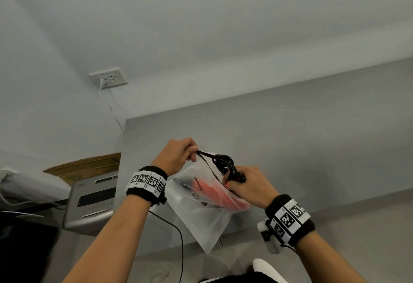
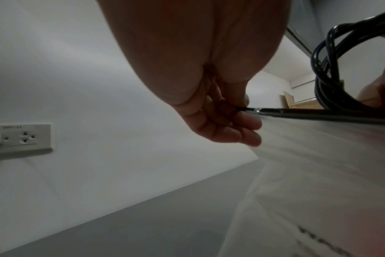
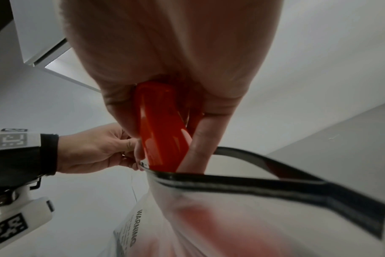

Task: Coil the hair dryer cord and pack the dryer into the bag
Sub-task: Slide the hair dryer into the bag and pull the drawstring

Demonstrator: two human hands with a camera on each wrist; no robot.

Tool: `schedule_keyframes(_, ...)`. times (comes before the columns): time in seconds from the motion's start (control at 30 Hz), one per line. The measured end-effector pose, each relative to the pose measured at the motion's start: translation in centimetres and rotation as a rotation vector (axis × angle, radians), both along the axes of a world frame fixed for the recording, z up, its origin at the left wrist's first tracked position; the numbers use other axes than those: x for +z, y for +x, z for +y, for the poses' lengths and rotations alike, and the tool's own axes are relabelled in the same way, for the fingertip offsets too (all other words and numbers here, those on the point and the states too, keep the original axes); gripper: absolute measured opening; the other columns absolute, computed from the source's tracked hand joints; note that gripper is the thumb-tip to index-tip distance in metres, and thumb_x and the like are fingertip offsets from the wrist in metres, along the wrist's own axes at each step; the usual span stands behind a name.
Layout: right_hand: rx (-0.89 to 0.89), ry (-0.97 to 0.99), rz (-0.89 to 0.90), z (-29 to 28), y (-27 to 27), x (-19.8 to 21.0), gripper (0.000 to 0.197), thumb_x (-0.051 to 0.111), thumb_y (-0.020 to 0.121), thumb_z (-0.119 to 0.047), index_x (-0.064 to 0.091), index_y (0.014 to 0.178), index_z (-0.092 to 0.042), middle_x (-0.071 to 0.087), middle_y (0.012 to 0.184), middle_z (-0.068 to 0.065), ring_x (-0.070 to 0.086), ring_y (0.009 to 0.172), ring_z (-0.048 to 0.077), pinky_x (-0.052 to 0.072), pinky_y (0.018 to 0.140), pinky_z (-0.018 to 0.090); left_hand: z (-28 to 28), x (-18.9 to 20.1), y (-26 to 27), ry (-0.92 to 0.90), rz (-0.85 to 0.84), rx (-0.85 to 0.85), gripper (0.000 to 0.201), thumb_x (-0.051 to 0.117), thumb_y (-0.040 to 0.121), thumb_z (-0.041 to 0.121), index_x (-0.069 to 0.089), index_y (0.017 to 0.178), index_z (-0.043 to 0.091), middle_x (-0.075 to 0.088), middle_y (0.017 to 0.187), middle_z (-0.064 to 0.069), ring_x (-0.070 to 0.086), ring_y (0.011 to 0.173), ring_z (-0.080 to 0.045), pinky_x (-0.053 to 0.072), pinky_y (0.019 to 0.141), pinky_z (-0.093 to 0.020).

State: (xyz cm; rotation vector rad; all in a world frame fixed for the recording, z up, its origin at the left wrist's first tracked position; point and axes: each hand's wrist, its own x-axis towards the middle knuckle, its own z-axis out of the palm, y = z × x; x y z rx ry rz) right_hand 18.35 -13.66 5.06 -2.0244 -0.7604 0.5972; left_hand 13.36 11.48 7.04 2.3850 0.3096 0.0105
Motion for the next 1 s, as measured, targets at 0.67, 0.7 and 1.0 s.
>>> schedule_keyframes(0.67, -0.003, -0.247, -0.037, 0.2, 1.8, 2.0, 0.035, 0.064, 0.089, -0.019, 0.048, 0.058, -0.018, 0.05, 0.051, -0.004, 0.042, 0.045, 0.011, 0.034, 0.046, 0.021, -12.2, 3.5, 1.5, 0.135, -0.383, -0.087, 0.018, 0.058, 0.097, 0.014, 0.061, 0.113, 0.022, 0.05, 0.076, 0.017, 0.051, 0.067, -0.003, 0.045, 0.069, -0.015)
schedule_keyframes(0.7, 0.013, -0.253, -0.054, 0.2, 2.0, 2.2, 0.034, 0.062, 0.09, -0.018, 0.047, 0.06, -0.018, 0.05, 0.052, -0.004, 0.042, 0.047, 0.011, 0.034, 0.048, 0.02, -12.6, 3.5, 1.4, 0.177, -0.399, -0.128, 0.018, 0.057, 0.098, 0.013, 0.061, 0.114, 0.02, 0.049, 0.081, 0.019, 0.049, 0.068, -0.002, 0.042, 0.071, -0.013)
schedule_keyframes(1.0, -0.219, 0.057, 0.124, -0.8, 1.0, -0.4, 0.019, 0.063, 0.093, -0.004, 0.064, 0.09, -0.023, 0.07, 0.077, -0.004, 0.065, 0.059, 0.001, 0.057, 0.059, 0.018, -15.7, 0.8, 0.2, -0.031, -0.259, 0.104, 0.047, 0.059, 0.099, 0.028, 0.036, 0.14, 0.028, 0.062, 0.115, 0.002, 0.063, 0.093, -0.009, 0.055, 0.092, -0.026)
